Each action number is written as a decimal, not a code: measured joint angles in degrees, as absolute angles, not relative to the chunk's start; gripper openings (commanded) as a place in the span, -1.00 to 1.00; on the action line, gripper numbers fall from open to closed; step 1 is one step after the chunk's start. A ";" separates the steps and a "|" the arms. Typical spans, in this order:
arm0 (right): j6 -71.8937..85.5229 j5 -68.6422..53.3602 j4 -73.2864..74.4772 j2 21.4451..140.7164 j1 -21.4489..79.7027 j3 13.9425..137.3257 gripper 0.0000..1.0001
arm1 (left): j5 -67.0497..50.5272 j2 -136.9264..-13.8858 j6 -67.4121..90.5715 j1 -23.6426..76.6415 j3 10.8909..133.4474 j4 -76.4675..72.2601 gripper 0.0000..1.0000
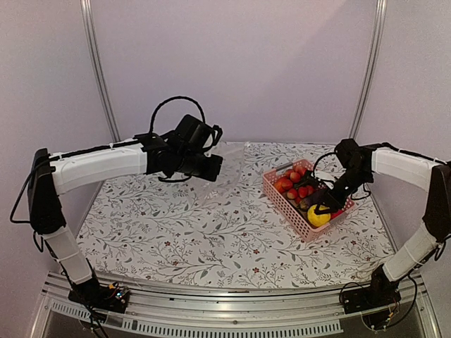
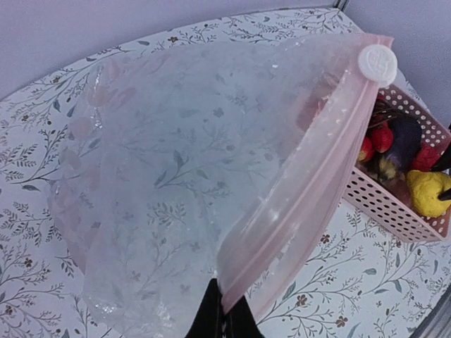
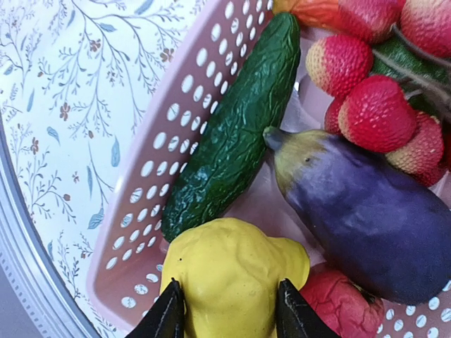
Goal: Place the food in the zip-top bag and seal the zipper
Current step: Pick up the fake fruit from the bin.
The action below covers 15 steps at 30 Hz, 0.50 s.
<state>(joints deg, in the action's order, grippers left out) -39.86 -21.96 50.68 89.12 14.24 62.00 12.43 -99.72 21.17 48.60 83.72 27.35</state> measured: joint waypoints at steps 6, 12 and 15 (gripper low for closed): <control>-39.40 -25.06 54.39 83.24 14.59 67.35 -0.44 | 10.96 -99.18 21.93 48.58 83.72 25.80 -1.00; -38.17 -28.03 56.66 81.49 17.39 74.30 -0.45 | 8.93 -99.24 23.22 48.58 84.44 25.21 -1.00; -37.36 -29.30 57.78 81.91 19.99 80.18 -0.45 | 7.77 -99.70 23.88 48.58 85.67 24.53 -1.00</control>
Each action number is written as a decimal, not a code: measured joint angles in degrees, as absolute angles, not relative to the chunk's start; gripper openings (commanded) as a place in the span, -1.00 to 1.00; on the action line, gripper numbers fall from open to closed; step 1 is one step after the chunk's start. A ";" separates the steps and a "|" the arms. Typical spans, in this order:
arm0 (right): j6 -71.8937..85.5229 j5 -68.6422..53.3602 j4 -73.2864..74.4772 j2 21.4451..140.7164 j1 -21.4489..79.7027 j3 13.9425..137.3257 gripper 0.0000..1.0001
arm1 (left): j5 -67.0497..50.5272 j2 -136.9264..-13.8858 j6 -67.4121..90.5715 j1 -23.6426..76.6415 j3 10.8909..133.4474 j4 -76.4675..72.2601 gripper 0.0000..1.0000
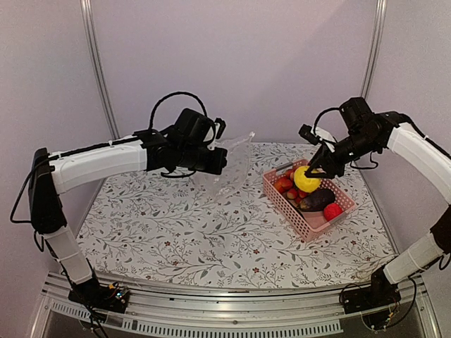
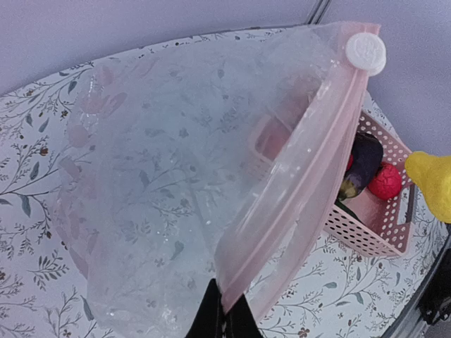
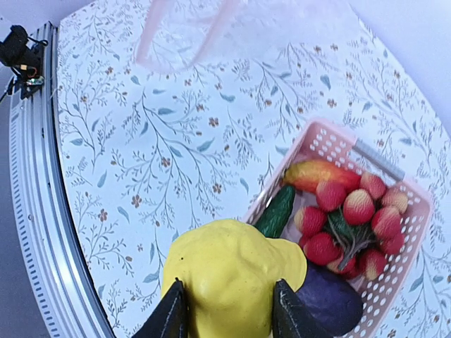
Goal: Place the food in the zip-top bag and seal the zipper
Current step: Pick up the fake fruit from the bin, then place the fake fruit in the zipper food storage bag.
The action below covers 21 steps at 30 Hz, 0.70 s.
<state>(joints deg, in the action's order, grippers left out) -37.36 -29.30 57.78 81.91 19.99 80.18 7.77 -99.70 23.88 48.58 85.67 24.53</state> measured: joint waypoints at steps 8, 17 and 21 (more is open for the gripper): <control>-35.62 -32.08 58.65 88.40 29.89 99.83 -0.45 | 4.84 -101.06 25.63 48.58 88.79 23.22 -1.00; -31.75 -34.87 55.24 96.27 36.91 110.54 -0.44 | 0.05 -101.10 29.10 48.58 91.07 22.11 -1.00; -29.04 -35.03 52.01 98.04 37.08 110.54 -0.44 | -2.50 -100.25 30.65 48.58 90.89 21.74 -1.00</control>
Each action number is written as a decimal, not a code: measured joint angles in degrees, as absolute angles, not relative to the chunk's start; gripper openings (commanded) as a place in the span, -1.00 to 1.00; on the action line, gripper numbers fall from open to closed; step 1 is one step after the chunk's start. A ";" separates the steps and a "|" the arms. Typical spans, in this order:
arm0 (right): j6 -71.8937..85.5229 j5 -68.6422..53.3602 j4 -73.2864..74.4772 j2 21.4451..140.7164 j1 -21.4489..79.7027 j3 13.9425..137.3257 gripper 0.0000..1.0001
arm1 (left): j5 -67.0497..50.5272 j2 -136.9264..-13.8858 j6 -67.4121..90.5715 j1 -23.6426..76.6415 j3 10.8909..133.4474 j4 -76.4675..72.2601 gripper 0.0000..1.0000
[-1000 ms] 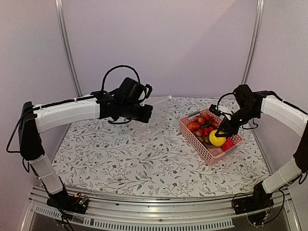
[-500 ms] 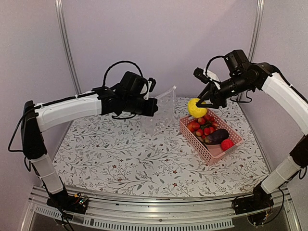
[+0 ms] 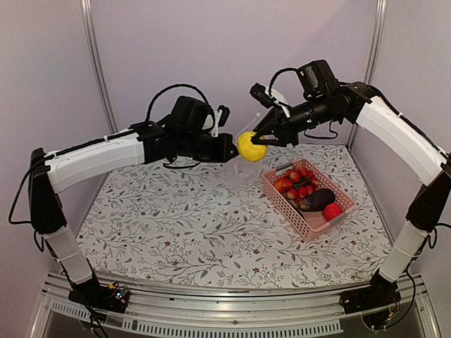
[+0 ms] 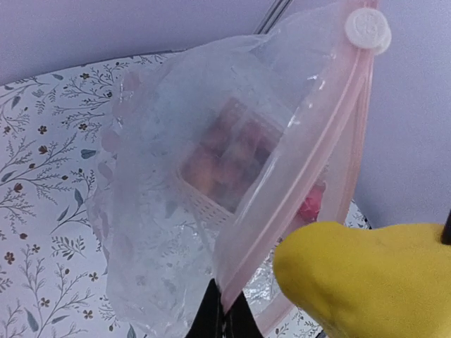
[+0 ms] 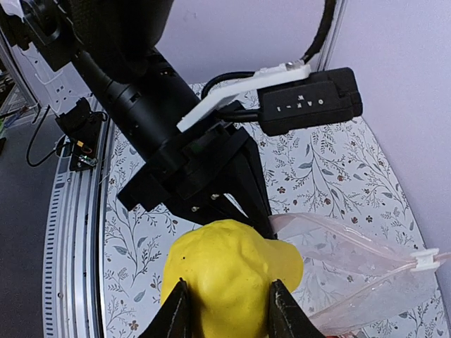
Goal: Place the food in the zip-top bag and seal the zipper
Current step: Place the fake fruit in the zipper food storage bag.
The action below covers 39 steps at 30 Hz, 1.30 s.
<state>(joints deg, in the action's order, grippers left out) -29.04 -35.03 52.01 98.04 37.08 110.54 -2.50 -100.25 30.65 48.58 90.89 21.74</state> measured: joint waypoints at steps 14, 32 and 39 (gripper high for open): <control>-22.48 -23.07 41.71 100.12 37.08 105.67 -0.01 | -6.35 -93.97 34.57 48.34 87.61 17.30 -1.00; -19.97 -25.02 43.44 98.63 37.08 106.41 0.40 | -3.66 -93.41 33.04 45.56 85.27 18.26 -1.00; -20.40 -25.85 45.63 89.91 34.30 104.36 0.40 | 0.54 -90.70 28.82 42.81 85.25 23.83 -1.00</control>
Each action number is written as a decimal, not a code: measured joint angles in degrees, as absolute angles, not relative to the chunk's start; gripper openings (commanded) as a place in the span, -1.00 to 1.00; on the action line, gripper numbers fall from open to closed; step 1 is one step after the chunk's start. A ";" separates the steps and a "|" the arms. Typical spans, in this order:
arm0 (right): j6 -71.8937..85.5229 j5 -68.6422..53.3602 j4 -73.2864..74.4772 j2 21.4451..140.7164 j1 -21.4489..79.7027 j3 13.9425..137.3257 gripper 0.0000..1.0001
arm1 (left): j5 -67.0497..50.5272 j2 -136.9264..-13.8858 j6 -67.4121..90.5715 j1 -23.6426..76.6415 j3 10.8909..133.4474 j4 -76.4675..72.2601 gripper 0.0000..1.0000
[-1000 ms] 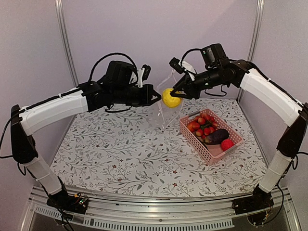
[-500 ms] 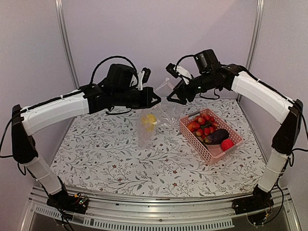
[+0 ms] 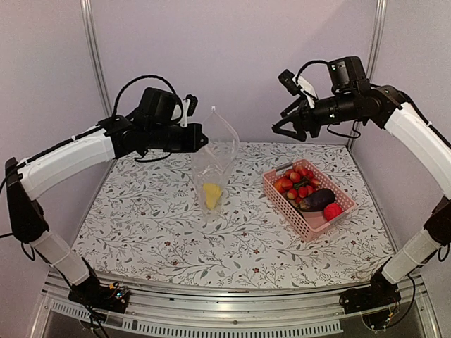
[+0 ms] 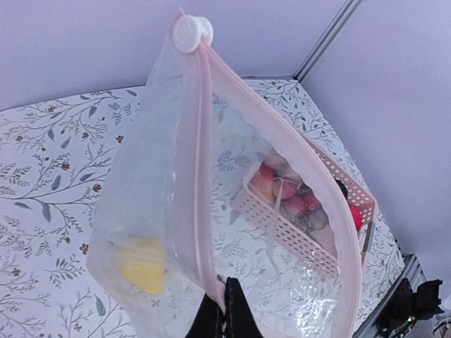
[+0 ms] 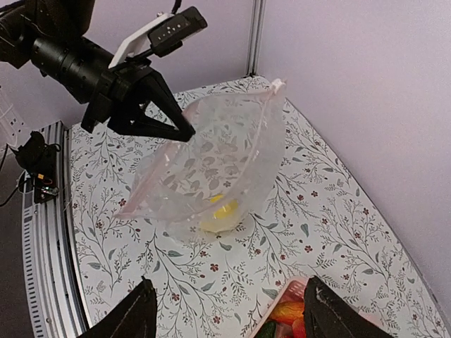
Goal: Place the food in the zip-top bag and seal the zipper
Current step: Place the fake fruit in the zipper food storage bag.
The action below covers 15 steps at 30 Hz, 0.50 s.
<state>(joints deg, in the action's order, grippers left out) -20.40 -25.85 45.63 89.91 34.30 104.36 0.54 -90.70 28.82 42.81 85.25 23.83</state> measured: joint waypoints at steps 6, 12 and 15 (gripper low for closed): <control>-21.26 -24.71 46.52 83.31 24.40 93.43 0.38 | 7.99 -86.41 22.31 40.16 88.58 34.41 -1.00; -22.55 -22.02 46.96 82.11 15.38 80.51 0.30 | 13.89 -81.73 16.25 39.35 92.73 41.85 -1.00; -23.05 -19.05 46.72 81.78 12.99 74.83 0.25 | 13.23 -81.08 15.07 39.33 92.16 41.71 -1.00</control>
<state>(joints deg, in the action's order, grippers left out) -23.05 -19.05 46.72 81.78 12.99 74.83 13.23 -81.08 15.07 39.33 92.16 41.71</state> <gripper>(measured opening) 0.646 0.005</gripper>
